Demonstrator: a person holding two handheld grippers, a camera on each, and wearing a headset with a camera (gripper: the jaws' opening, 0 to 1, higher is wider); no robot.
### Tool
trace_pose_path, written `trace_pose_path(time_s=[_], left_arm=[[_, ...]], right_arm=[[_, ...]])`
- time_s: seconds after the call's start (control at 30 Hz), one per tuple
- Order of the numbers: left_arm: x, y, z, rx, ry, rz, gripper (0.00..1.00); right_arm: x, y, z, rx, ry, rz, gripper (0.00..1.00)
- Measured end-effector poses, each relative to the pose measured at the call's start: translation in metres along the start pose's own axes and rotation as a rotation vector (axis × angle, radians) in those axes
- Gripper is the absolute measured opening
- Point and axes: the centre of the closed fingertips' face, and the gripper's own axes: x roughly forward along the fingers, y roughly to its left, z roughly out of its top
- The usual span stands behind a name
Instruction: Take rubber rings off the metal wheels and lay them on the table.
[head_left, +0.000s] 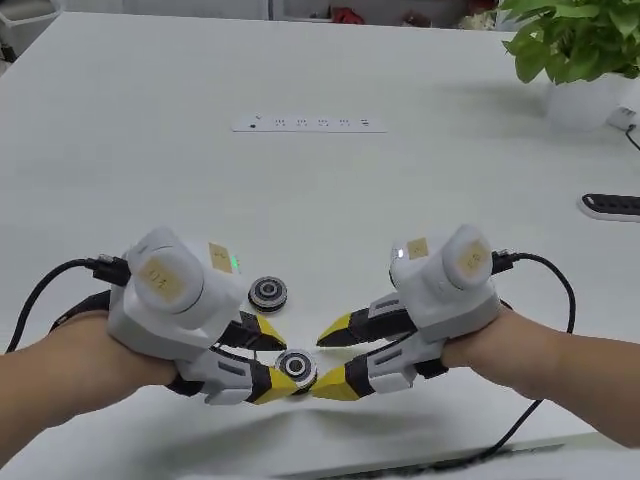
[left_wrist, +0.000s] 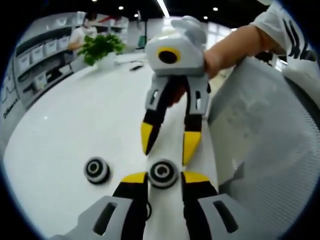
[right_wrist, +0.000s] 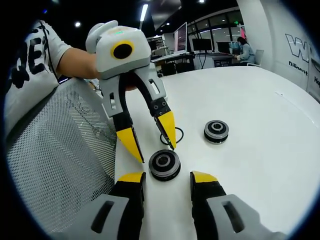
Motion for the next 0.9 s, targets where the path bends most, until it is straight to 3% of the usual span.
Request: trace_pose_path(time_s=[0.37,0.9], left_arm=[[0.006,-0.001,-0.001,0.010,0.001,-0.004,0.21],[0.009,0.001,0.000,0.051,-0.017,0.033,0.14]], right_arm=[[0.005,0.002,-0.004,-0.011,0.009,0.012,0.27],[0.010,0.002,-0.005,-0.057,0.011,0.011,0.20]])
